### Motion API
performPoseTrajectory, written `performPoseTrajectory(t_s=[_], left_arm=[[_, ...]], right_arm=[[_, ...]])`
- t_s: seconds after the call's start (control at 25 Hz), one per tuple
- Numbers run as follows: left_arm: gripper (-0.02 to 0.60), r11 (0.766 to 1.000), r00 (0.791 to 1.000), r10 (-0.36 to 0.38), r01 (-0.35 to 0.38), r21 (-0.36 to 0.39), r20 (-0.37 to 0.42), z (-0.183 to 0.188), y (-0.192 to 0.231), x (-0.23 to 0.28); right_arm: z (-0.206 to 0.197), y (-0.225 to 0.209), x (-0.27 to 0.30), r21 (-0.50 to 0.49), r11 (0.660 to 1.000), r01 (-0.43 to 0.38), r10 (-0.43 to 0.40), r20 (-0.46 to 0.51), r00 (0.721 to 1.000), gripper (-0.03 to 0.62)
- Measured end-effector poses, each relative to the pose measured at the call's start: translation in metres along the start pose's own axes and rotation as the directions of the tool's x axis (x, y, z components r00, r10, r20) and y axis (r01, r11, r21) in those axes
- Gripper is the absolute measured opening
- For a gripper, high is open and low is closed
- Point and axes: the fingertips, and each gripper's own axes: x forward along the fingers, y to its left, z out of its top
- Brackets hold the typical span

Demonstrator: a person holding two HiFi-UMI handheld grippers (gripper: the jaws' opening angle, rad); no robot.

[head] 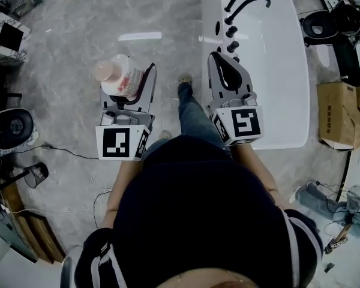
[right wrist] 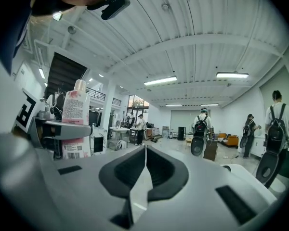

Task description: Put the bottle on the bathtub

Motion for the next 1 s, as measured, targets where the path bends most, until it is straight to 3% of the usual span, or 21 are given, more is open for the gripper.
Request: performPoseTrajectory(t_s=[0.24,0.52,0.72,1.0], left_arm=[[0.233,0.999,1.0,-0.03,0.03,0.02,0.008,-0.005,0.012,0.098],[0.233,0.999,0.995,-0.049,0.046,0.028,0.084,0.018,0.04,0.247],[0.233,0.999,0.997,-0.041,0.04,0.01,0.062,0.007,0.053,0.339],[0.233,0.998,0.997,-0.067,0.067,-0.004,0.033,-0.007,0.053,0.427]], right_arm=[[0.004,-0.067,0.081,-0.002,1.0,0.006,-0.006,0.032,0.999,0.028],[0.021,-0.161,0.2,-0.054,0.998,-0.012,0.014,0.033,0.999,0.028],[0.015,-0.223,0.264,-0.061,0.998,-0.019,0.02,0.01,1.0,0.028],[0.006,-0.295,0.312,-0.046,0.999,0.019,-0.019,0.0,1.0,0.028]])
